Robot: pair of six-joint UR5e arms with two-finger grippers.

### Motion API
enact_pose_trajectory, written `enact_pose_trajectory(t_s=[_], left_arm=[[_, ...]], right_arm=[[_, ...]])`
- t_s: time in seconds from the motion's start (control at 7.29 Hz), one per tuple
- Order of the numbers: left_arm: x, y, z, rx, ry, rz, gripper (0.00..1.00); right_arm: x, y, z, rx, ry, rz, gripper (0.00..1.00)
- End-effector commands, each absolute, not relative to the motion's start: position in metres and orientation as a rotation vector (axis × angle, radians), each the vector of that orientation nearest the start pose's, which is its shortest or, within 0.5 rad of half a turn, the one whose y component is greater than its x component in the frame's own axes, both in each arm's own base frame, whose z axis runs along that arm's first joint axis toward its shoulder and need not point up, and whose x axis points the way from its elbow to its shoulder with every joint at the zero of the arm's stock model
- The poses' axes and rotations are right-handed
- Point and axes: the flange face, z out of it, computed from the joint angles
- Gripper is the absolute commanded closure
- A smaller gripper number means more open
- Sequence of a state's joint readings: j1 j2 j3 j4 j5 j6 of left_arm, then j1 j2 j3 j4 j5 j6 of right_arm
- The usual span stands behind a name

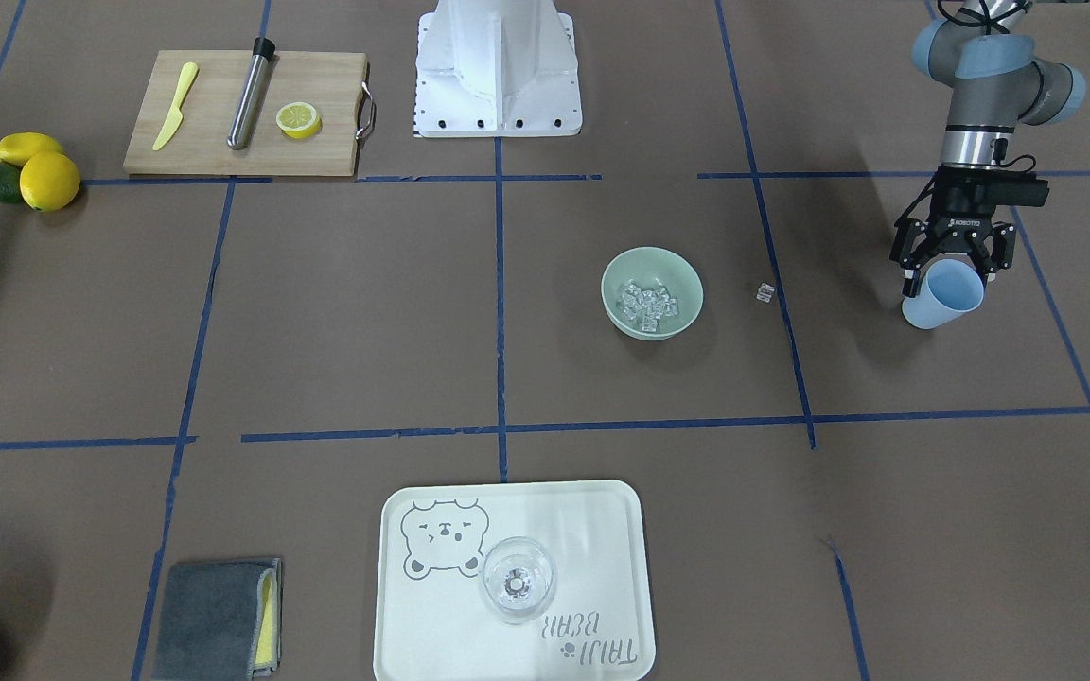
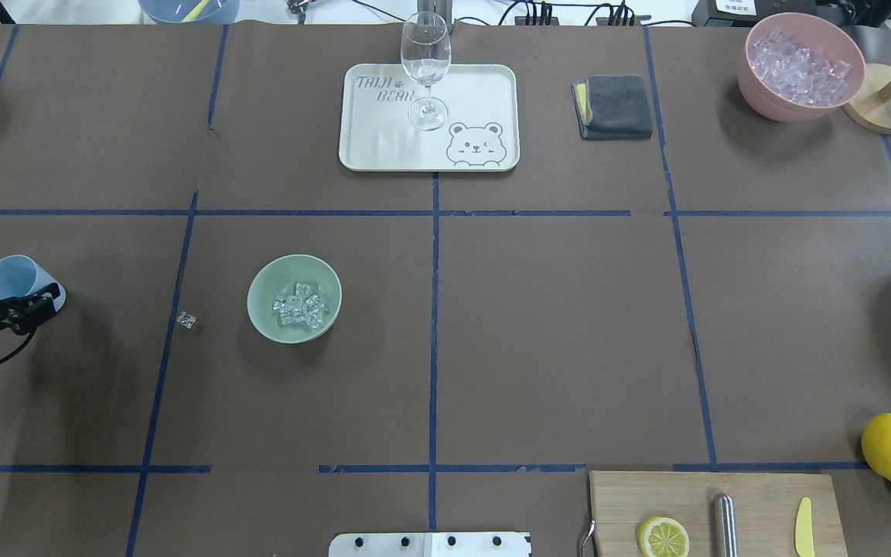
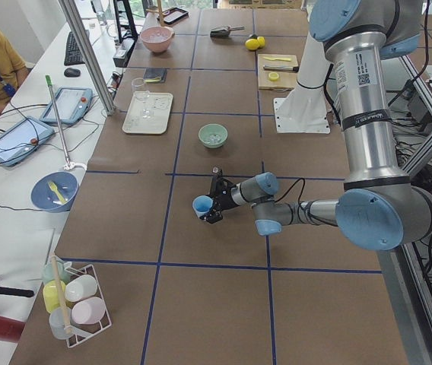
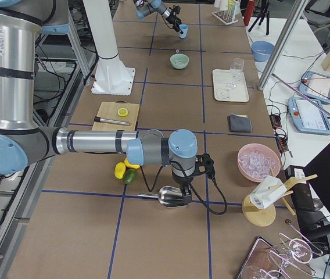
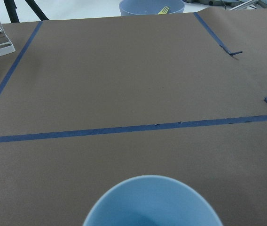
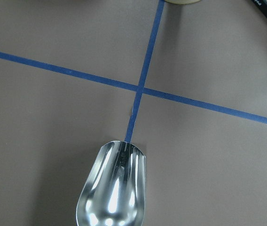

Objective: Pour ice into bowl

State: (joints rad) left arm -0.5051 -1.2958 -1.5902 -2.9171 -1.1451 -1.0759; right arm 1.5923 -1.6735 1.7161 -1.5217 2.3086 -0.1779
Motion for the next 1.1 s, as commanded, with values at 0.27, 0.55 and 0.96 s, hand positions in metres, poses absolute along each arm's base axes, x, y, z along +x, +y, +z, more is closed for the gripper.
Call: enact_pose_trajectory(t_s=[0.27, 0.55, 0.96], left_arm=[[0.239, -0.355, 0.599, 0.894, 0.75, -0.082, 0.0], [0.182, -0.39, 0.595, 0.953, 0.665, -0.017, 0.0], [0.094, -0.431, 0.575, 0.918, 0.577, 0.122, 0.0]], right_arm=[[0.076, -0.454, 0.631, 0.163, -0.726, -0.183, 0.0], [0.076, -0.455, 0.629, 0.167, -0.728, -0.183, 0.0], [0.075, -0.464, 0.614, 0.198, -0.727, -0.199, 0.0]])
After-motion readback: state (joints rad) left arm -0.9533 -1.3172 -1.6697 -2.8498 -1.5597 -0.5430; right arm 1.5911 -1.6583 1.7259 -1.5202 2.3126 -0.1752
